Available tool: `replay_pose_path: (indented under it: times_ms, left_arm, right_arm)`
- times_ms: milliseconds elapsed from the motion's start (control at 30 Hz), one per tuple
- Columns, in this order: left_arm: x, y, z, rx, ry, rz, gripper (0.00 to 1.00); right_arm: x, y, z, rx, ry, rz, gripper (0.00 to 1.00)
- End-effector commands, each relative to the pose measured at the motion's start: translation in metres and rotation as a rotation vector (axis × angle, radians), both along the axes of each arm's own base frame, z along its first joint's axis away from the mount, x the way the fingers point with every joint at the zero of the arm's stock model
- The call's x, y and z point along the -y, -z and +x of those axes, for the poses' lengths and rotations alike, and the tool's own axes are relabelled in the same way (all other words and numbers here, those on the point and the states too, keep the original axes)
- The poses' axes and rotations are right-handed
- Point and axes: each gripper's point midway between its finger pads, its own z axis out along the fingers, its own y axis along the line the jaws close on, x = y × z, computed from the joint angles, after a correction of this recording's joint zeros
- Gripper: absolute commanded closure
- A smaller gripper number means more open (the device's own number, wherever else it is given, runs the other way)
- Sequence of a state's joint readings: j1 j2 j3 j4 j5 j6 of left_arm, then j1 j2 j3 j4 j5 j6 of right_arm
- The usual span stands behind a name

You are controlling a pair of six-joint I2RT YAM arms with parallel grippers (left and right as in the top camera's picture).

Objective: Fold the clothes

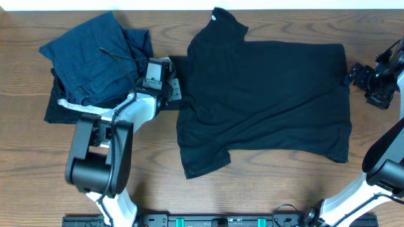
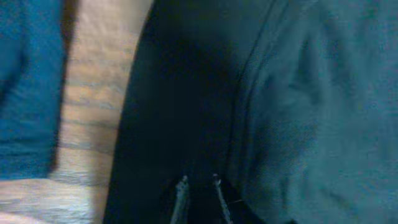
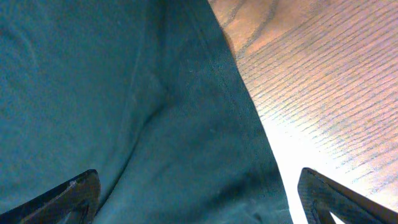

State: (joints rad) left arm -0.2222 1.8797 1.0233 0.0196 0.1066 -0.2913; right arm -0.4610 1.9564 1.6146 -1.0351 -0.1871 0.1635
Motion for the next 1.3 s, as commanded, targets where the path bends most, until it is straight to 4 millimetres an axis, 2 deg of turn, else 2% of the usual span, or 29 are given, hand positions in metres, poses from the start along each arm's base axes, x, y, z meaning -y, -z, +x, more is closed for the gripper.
replay_pose_path:
  times_ms: [0, 167, 233, 300, 333, 433, 467, 500, 633, 733, 833, 933, 1100, 1167, 1267]
  left_arm:
    - [-0.004, -0.049, 0.012, 0.126, -0.020, -0.016, 0.83]
    - [-0.004, -0.115, 0.009, 0.251, -0.019, -0.048, 0.83]
    - [-0.006, -0.136, 0.003, 0.276, -0.031, -0.064, 0.88]
    - [-0.007, -0.159, -0.005, 0.286, -0.029, -0.090, 0.91]
    - [-0.007, -0.169, -0.008, 0.287, -0.020, -0.105, 0.92]
    - [-0.011, -0.191, -0.015, 0.271, -0.012, -0.127, 0.94]
    - [-0.014, -0.197, -0.017, 0.263, -0.017, -0.126, 0.94]
    - [-0.017, -0.201, -0.017, 0.256, -0.022, -0.122, 0.94]
    - [-0.021, -0.218, -0.008, 0.282, -0.005, -0.097, 0.94]
    - [-0.017, -0.233, 0.012, 0.367, 0.020, -0.086, 0.94]
    - [-0.010, -0.247, 0.038, 0.448, 0.037, -0.107, 0.94]
    - [0.010, -0.253, 0.067, 0.453, 0.109, -0.167, 0.94]
    - [0.047, -0.262, 0.121, 0.437, 0.216, -0.244, 0.94]
    - [0.063, -0.260, 0.139, 0.432, 0.239, -0.252, 0.94]
    - [0.084, -0.244, 0.161, 0.435, 0.281, -0.238, 0.94]
  right_arm:
    - [0.001, -0.004, 0.002, 0.015, 0.006, 0.005, 0.01]
    - [0.002, -0.005, 0.007, 0.030, 0.060, 0.014, 0.01]
    - [-0.001, -0.006, 0.009, 0.042, 0.066, 0.040, 0.01]
    - [-0.006, -0.010, 0.019, 0.089, 0.063, 0.072, 0.01]
    - [-0.009, -0.014, 0.027, 0.133, 0.025, 0.087, 0.05]
    - [-0.026, -0.030, 0.053, 0.280, -0.106, 0.142, 0.71]
    - [-0.028, -0.035, 0.061, 0.311, -0.121, 0.132, 0.88]
    - [-0.030, -0.040, 0.068, 0.336, -0.134, 0.118, 0.97]
    - [-0.040, -0.064, 0.108, 0.445, -0.195, -0.035, 0.99]
    - [-0.036, -0.073, 0.130, 0.483, -0.187, -0.202, 0.99]
    - [-0.029, -0.075, 0.143, 0.500, -0.179, -0.321, 0.99]
    - [-0.028, -0.068, 0.155, 0.518, -0.204, -0.357, 0.99]
    - [-0.024, -0.044, 0.169, 0.518, -0.231, -0.374, 0.99]
    - [-0.023, -0.033, 0.173, 0.512, -0.235, -0.374, 0.99]
    - [-0.020, -0.017, 0.178, 0.505, -0.238, -0.374, 0.99]
